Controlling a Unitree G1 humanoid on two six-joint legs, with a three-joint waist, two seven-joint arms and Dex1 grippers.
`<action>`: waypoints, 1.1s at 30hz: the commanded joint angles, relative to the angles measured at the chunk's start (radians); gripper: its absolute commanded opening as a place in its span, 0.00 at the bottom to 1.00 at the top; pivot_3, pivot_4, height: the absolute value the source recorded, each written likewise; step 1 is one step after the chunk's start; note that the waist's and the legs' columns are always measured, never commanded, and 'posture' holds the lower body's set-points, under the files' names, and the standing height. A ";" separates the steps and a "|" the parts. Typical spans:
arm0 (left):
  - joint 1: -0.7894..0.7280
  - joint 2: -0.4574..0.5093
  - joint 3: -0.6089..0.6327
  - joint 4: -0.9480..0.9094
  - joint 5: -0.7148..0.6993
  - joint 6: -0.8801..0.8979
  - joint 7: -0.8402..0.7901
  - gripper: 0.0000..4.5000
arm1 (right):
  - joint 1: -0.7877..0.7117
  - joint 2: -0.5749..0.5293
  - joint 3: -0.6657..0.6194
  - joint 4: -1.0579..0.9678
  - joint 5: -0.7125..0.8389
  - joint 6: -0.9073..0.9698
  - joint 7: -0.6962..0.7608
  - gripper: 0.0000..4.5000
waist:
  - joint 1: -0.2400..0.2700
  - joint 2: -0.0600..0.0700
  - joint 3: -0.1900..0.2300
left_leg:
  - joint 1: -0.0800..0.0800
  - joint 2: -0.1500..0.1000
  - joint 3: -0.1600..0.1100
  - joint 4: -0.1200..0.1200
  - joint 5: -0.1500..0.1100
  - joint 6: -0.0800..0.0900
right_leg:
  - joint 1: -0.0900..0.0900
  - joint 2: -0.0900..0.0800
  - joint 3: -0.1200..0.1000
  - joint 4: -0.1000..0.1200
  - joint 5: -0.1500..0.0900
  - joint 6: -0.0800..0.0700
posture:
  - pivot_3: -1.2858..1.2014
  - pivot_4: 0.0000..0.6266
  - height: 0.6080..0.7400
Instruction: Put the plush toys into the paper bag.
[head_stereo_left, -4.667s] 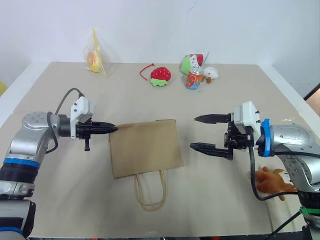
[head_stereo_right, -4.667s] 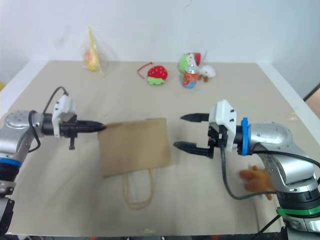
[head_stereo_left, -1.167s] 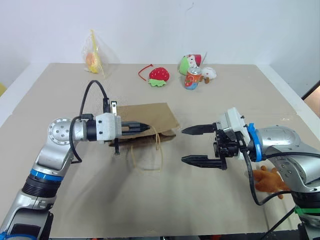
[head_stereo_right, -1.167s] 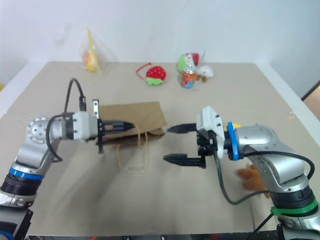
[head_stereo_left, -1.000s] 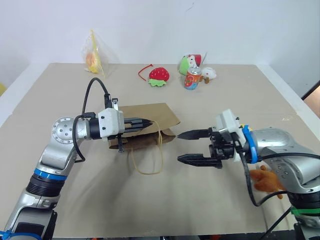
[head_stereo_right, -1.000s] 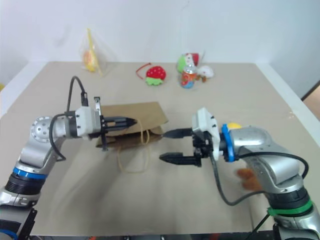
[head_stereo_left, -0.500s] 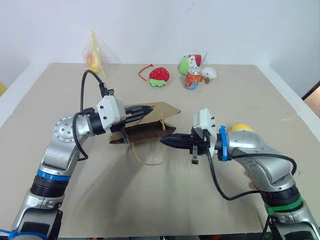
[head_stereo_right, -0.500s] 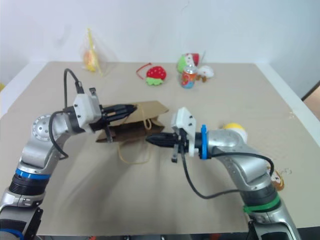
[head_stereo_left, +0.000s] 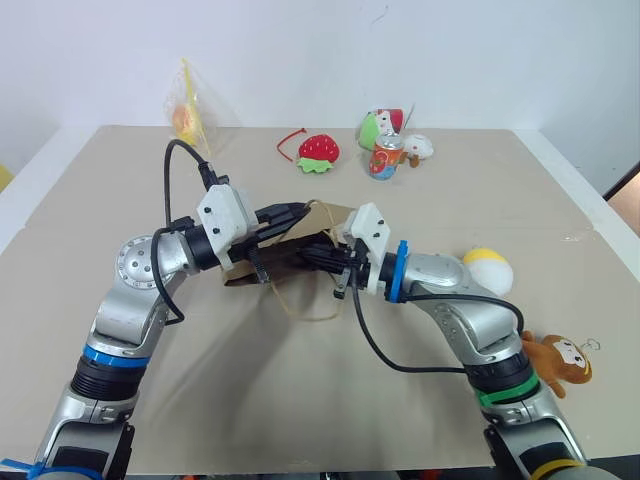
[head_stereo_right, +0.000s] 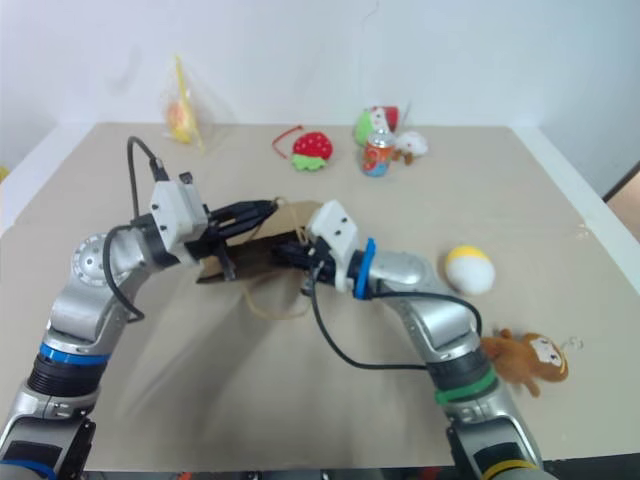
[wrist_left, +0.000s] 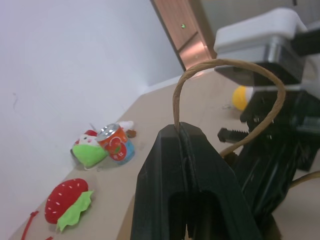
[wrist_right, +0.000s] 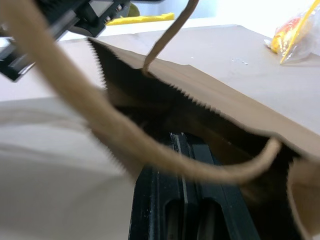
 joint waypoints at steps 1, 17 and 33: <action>-0.027 -0.007 0.026 -0.038 0.017 0.009 0.056 0.00 | -0.003 0.022 0.031 0.010 -0.060 -0.017 -0.039 0.01 | 0.000 0.000 0.000 | 0.000 0.000 0.000 0.000 0.000 0.000 | 0.000 0.000 0.001 0.000 0.000 0.000 | 0.52 0.24 1.00; -0.063 -0.027 0.038 -0.047 0.061 -0.010 0.125 0.00 | 0.109 -0.003 0.134 0.165 -0.253 -0.041 -0.072 0.01 | -0.001 -0.001 -0.001 | 0.002 -0.002 0.001 0.000 0.000 0.000 | 0.001 -0.001 0.001 0.000 0.000 0.001 | 0.52 0.24 1.00; -0.065 0.014 0.037 -0.269 -0.122 0.134 0.044 0.00 | 0.087 0.024 0.118 0.193 -0.267 -0.056 -0.076 0.01 | -0.001 -0.001 -0.001 | 0.003 -0.002 0.000 0.000 0.005 -0.002 | 0.002 0.001 0.001 0.000 0.005 0.003 | 0.52 0.24 1.00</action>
